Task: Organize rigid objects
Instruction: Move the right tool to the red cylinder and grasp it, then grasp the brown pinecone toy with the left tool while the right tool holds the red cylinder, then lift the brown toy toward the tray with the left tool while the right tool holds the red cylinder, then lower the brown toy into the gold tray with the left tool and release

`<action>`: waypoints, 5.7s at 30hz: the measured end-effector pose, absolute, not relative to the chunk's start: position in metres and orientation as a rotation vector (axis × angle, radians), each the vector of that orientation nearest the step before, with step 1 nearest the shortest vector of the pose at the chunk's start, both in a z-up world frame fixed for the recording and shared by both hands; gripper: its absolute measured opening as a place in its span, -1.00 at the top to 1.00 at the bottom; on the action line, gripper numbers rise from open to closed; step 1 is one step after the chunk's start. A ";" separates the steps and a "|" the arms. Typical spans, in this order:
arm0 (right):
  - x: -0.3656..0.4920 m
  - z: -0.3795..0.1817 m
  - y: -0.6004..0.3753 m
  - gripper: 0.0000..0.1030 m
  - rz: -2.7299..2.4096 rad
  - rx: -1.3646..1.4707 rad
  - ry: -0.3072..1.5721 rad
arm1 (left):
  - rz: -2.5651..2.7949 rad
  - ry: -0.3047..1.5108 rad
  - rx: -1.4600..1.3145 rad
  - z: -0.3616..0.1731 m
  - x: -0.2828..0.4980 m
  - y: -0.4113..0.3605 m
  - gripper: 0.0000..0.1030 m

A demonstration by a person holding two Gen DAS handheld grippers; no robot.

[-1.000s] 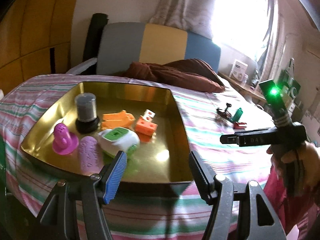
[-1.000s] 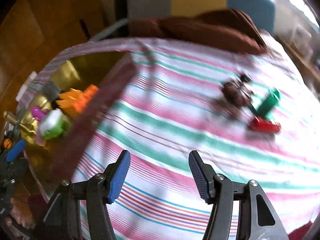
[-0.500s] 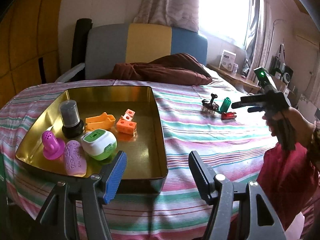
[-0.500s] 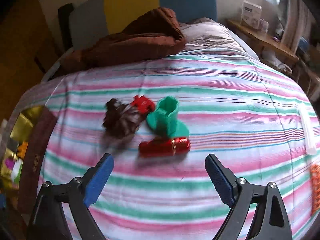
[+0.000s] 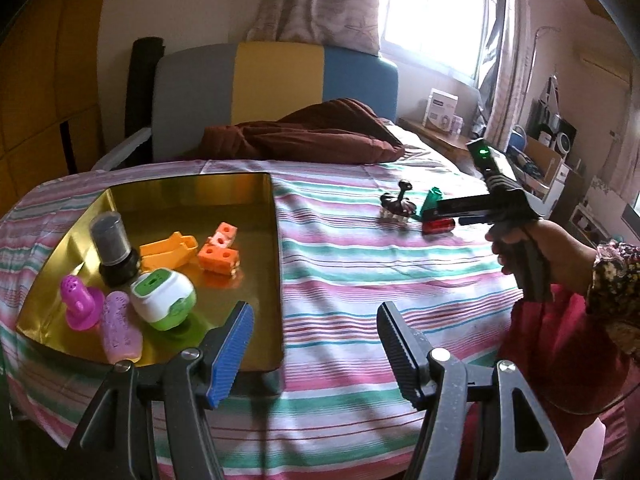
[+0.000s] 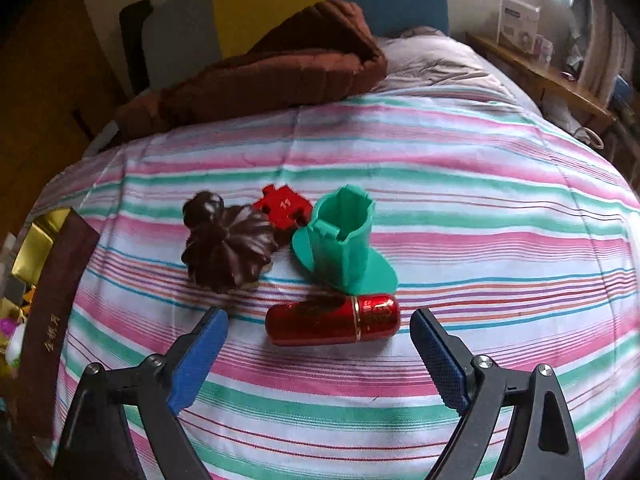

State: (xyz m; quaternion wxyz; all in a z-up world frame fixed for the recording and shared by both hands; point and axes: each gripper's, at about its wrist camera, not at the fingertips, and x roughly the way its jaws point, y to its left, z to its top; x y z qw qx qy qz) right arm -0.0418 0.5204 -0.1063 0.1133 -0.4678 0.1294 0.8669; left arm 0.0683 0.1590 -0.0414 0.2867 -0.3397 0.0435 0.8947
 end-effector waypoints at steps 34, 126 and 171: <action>-0.020 -0.119 0.558 -0.47 2.276 -1.479 0.596 | 2.236 0.200 -1.073 -0.045 -0.032 0.343 -0.39; -0.028 -0.103 0.528 -0.46 2.565 -1.448 0.608 | 2.434 -0.217 -0.925 -0.039 -0.018 0.132 0.76; -0.030 -0.083 0.501 -0.46 2.698 -1.338 0.377 | 2.507 -0.052 -0.918 -0.055 0.015 0.115 0.16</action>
